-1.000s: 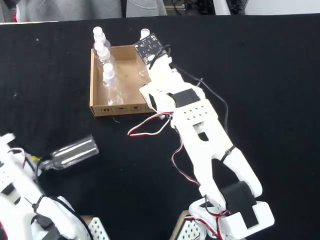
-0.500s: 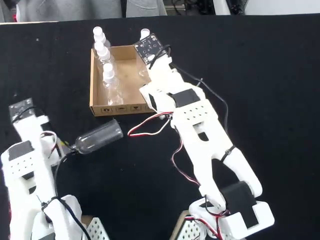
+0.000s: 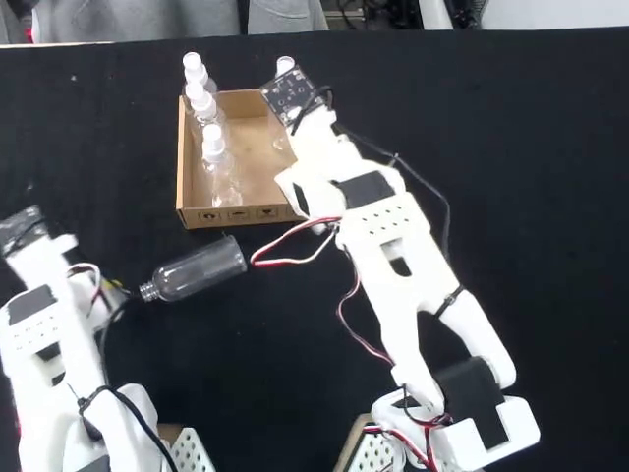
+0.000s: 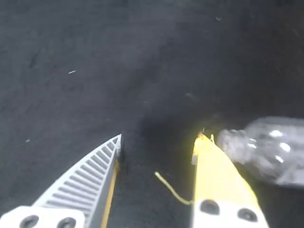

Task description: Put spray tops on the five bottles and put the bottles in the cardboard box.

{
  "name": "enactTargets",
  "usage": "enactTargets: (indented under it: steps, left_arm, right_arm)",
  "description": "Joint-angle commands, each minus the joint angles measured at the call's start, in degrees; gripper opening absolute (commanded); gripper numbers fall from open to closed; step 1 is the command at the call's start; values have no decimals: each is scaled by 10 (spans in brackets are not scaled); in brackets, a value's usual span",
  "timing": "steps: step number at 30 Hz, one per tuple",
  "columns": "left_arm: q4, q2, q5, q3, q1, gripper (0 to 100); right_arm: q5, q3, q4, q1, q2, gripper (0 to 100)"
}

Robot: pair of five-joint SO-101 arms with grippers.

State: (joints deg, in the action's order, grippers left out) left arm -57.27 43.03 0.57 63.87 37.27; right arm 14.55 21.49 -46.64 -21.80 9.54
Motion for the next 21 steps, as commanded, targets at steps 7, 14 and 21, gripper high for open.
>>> enactTargets:
  steps: [7,14,21]
  left_arm:
    - [44,18,32,-2,94,224]
    - [62,18,55,6,112,224]
    - [62,18,55,6,118,223]
  right_arm:
    - [22,-93,-111,-53,41,294]
    - [51,-89,-184,-135,77,294]
    - [58,-89,-231,-200,97,293]
